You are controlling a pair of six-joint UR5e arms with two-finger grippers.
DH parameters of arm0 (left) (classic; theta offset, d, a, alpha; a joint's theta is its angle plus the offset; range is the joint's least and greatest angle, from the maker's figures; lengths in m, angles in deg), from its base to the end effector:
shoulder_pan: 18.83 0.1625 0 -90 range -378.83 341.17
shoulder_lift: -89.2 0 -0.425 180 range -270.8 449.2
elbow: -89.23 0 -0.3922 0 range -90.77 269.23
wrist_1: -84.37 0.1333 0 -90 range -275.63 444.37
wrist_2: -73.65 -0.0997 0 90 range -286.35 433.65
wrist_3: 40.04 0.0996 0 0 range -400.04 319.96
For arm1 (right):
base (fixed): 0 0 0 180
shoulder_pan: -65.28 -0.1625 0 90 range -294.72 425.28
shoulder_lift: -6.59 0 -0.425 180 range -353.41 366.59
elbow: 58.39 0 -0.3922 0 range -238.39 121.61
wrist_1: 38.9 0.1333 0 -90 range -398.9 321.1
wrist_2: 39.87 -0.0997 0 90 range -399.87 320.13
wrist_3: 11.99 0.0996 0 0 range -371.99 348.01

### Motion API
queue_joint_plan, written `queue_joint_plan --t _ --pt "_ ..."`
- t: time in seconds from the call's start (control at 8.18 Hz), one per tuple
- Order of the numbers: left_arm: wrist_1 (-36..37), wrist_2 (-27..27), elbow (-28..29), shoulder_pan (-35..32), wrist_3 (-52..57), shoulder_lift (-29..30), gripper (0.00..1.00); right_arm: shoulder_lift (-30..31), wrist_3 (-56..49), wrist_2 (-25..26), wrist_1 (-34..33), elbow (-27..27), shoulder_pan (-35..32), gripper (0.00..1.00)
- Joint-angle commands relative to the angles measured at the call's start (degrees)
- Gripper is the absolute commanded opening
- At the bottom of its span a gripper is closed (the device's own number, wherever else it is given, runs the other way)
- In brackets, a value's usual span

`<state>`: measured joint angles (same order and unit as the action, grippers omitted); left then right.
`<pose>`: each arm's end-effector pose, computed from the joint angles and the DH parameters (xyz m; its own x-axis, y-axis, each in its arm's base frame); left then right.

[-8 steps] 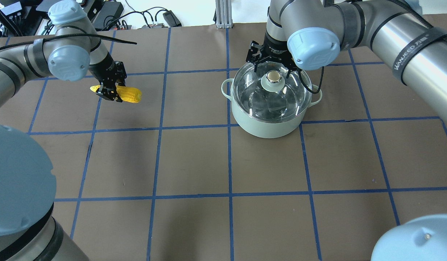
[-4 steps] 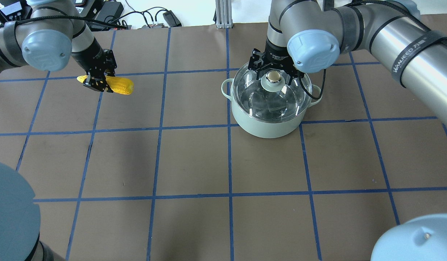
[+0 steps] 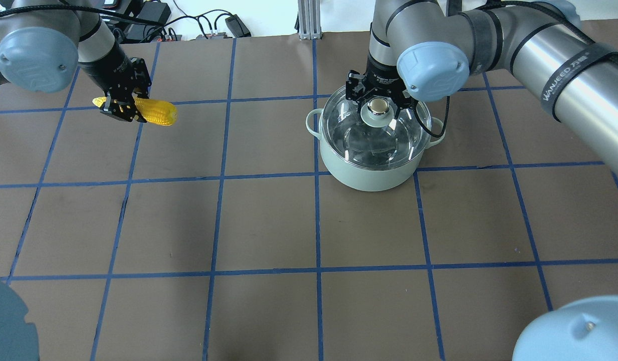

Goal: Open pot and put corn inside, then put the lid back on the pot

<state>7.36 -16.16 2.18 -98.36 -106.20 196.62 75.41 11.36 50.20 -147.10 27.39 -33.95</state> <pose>-0.0216 -0.6183 0.3679 -0.2313 -0.9726 -0.0223 -0.9729 0.2310 0.0135 0.2326 -0.6010 0.3470 -0.9698 0.2439 -0.0075 0.2440 0.9696 -0.0204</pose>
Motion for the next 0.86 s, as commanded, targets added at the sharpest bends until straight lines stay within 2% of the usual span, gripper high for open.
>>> queue_joint_plan --t 0.0,0.37,0.73 --pt "-1.03 -0.1 0.03 -0.01 -0.1 -0.37 0.0 0.08 -0.32 -0.51 -0.08 0.01 0.0 0.45" --pt "-1.38 -0.1 0.12 -0.01 -0.19 -0.81 0.0 0.52 0.12 -0.95 -0.08 -0.17 0.09 0.24" --pt "-2.7 -0.19 0.21 -0.01 -0.19 -1.42 0.0 3.05 -0.41 -2.27 0.35 -0.78 0.53 0.15"
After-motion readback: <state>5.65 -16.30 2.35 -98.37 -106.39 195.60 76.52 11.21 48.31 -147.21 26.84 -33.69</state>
